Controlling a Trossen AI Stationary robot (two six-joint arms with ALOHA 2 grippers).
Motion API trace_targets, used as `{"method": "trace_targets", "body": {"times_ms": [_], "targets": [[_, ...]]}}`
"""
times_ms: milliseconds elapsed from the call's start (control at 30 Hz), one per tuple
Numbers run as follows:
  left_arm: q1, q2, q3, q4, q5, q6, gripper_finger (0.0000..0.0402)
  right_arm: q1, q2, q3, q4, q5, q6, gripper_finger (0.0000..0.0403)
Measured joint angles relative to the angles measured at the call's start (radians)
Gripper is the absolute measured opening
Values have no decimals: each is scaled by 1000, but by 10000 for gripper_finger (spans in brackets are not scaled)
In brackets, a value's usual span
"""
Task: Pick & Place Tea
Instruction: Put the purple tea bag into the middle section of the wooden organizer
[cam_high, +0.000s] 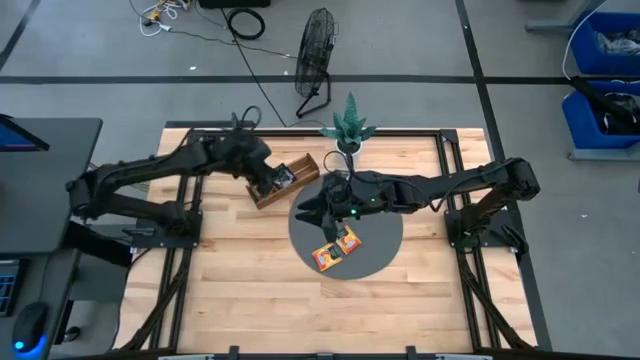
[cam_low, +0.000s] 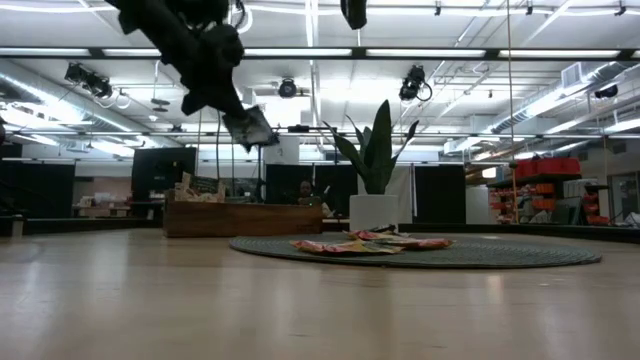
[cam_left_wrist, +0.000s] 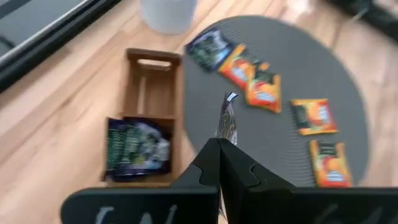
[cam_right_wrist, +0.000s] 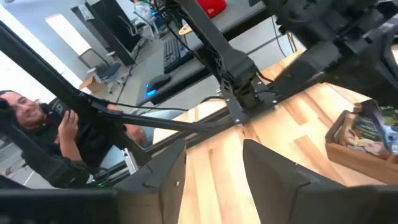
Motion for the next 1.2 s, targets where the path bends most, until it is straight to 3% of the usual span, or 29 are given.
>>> {"method": "trace_targets", "body": {"times_ms": [200, 367, 633, 1200], "targets": [[74, 170, 186, -188, -30, 109, 1, 0, 0, 0, -6, 0, -1, 164], [103, 298, 281, -244, -32, 160, 1, 0, 0, 0, -6, 0, 1, 164], [92, 402, 291, -267, -45, 152, 1, 0, 0, 0, -10, 0, 10, 164], [82, 438, 290, -247, -83, 137, 1, -1, 0, 0, -29, 0, 38, 165]]}}
